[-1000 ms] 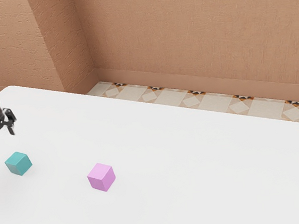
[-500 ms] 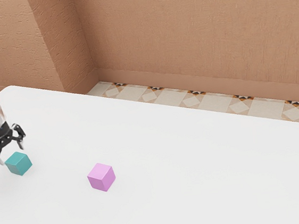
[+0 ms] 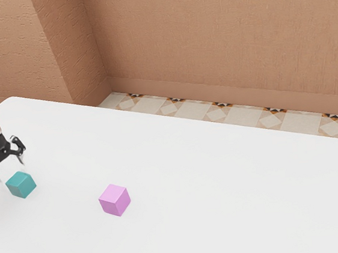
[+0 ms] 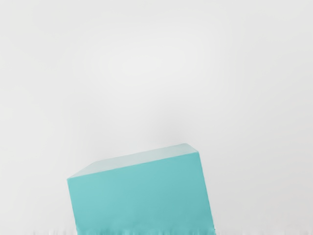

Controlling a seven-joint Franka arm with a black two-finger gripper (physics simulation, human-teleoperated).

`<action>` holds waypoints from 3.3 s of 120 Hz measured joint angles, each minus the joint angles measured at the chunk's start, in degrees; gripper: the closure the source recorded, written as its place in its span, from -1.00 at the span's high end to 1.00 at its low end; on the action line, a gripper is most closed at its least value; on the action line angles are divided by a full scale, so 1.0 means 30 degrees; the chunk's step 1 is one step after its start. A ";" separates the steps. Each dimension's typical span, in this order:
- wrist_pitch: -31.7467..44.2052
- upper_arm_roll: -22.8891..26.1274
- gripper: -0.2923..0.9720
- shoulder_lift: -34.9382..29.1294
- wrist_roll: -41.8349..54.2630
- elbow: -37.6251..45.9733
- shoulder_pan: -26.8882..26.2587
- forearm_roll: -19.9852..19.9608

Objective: Pick up the blue block with one arm, and put the blue block on the pink block with one arm

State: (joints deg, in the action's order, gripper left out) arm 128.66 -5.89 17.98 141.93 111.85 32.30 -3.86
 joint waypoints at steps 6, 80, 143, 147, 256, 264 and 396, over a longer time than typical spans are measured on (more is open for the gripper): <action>0.0001 0.0001 0.54 0.0053 0.0053 -0.0268 0.0008 -0.0076; 0.0007 -0.0028 0.54 0.1741 -0.0242 -0.0450 0.0189 -0.0276; 0.1383 0.0216 -0.03 0.1692 -0.0395 -0.0353 0.0138 -0.0379; 0.1434 0.0307 -0.03 0.1398 -0.0360 -0.0276 0.0131 -0.0417; -0.0893 0.4744 0.06 -0.6508 -0.4002 0.4605 -0.5440 -0.0333; -0.0936 0.4757 0.06 -0.6182 -0.4898 0.4570 -0.5966 -0.0364; -0.1017 0.5234 0.28 -0.3530 -1.6079 0.4293 -0.6345 -0.1425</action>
State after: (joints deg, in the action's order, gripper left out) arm 125.61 9.81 7.39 93.70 124.73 13.27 -8.13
